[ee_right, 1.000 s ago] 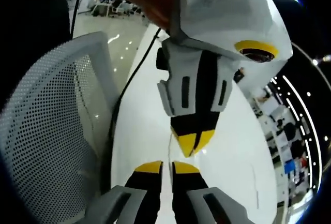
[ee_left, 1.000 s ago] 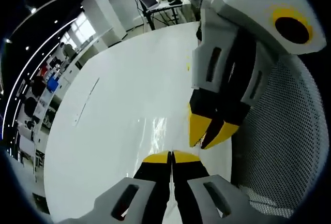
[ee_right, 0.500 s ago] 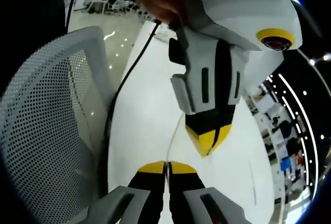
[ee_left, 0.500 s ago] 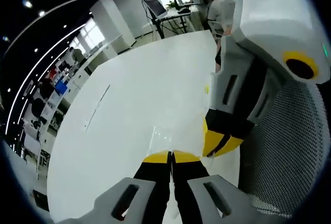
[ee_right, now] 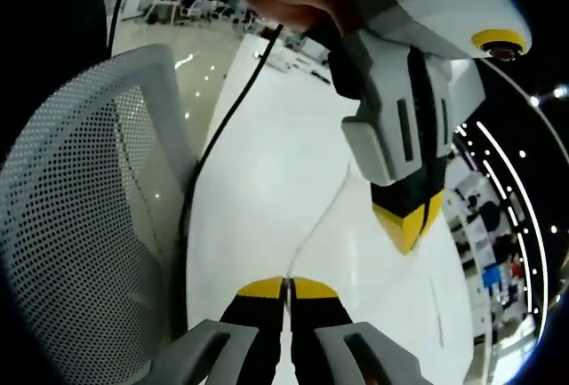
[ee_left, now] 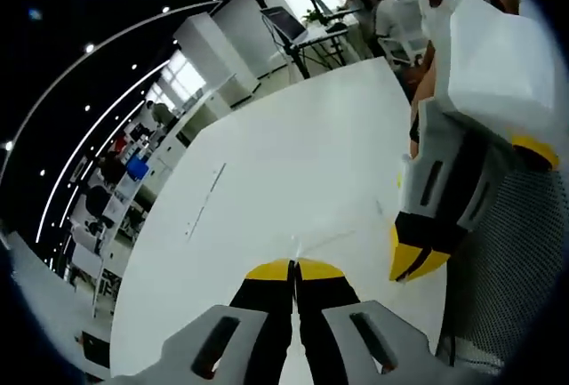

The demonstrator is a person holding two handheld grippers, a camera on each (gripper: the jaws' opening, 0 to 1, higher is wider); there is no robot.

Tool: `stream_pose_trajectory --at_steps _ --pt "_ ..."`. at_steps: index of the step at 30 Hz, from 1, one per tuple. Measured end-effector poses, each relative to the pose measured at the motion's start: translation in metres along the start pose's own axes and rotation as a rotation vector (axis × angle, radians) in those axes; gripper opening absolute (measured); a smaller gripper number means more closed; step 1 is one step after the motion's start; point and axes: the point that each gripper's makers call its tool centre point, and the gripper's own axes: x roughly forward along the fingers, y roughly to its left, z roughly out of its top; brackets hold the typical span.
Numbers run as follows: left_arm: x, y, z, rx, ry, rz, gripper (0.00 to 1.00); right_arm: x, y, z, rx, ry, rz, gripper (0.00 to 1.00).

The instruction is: Open the resealable bag by pulling the two sides of the seal apart until the entire bag opening is separated and visibly accessible.

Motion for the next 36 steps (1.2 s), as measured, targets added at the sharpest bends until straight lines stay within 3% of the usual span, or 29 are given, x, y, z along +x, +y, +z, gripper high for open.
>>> stream_pose_trajectory --at_steps 10,19,22,28,31,36 --pt "-0.004 0.017 0.025 0.073 -0.055 0.095 0.00 -0.001 -0.008 -0.002 0.040 -0.001 -0.019 0.00" --pt "-0.006 0.025 0.026 0.075 -0.054 0.132 0.00 -0.004 -0.014 -0.003 0.056 -0.006 -0.040 0.00" --pt "-0.004 0.024 0.022 0.073 -0.042 0.121 0.00 -0.003 -0.014 -0.001 0.127 -0.026 -0.033 0.00" --pt "-0.002 0.016 0.012 0.065 -0.009 0.095 0.00 -0.005 -0.014 -0.003 0.178 -0.029 -0.027 0.00" --pt "0.001 0.008 0.005 0.064 0.012 0.071 0.00 -0.006 -0.012 -0.006 0.264 -0.028 0.001 0.00" --pt "0.006 -0.003 -0.002 0.075 0.031 0.043 0.00 -0.008 -0.012 -0.008 0.302 -0.031 0.005 0.00"
